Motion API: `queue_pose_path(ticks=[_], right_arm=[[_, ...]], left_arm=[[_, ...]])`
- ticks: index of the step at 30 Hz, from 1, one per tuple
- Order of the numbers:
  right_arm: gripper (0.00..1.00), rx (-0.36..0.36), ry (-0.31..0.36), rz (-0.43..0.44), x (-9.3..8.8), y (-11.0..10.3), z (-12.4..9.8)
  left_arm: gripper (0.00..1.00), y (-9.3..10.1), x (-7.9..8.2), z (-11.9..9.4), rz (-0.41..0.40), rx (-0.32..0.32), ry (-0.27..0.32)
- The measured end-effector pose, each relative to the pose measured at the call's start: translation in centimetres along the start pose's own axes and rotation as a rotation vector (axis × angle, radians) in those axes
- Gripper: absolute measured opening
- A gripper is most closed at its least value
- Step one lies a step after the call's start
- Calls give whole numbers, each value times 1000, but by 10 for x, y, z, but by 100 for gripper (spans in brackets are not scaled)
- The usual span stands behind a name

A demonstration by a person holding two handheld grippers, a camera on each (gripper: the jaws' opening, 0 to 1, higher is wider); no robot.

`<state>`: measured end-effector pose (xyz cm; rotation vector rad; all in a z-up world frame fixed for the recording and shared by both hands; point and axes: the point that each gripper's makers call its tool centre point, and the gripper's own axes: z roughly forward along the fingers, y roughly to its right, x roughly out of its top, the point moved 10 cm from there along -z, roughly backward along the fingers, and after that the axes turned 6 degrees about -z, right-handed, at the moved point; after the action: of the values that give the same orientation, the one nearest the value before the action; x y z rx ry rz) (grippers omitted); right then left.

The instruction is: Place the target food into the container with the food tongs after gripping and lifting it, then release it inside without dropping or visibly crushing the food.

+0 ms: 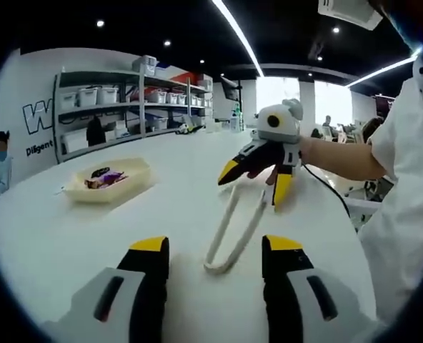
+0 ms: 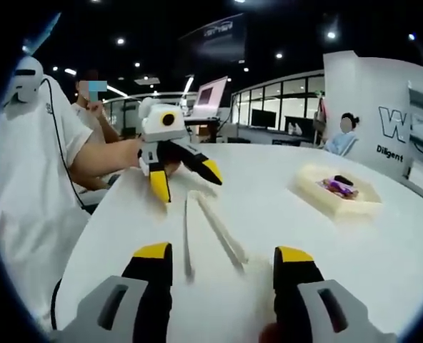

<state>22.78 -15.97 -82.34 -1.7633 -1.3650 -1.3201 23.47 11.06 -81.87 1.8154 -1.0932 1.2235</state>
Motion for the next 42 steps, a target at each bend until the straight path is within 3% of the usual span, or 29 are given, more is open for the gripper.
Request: queue_pose_path(ticks=[36,42], right_arm=[[59,-138,54,55,11,-22,-12],[60,-147,36,60,12,-26,-12]], left_arm=[[67,21,0,-5,-54,121,27],[70,22,2,-11,-67,157,41]])
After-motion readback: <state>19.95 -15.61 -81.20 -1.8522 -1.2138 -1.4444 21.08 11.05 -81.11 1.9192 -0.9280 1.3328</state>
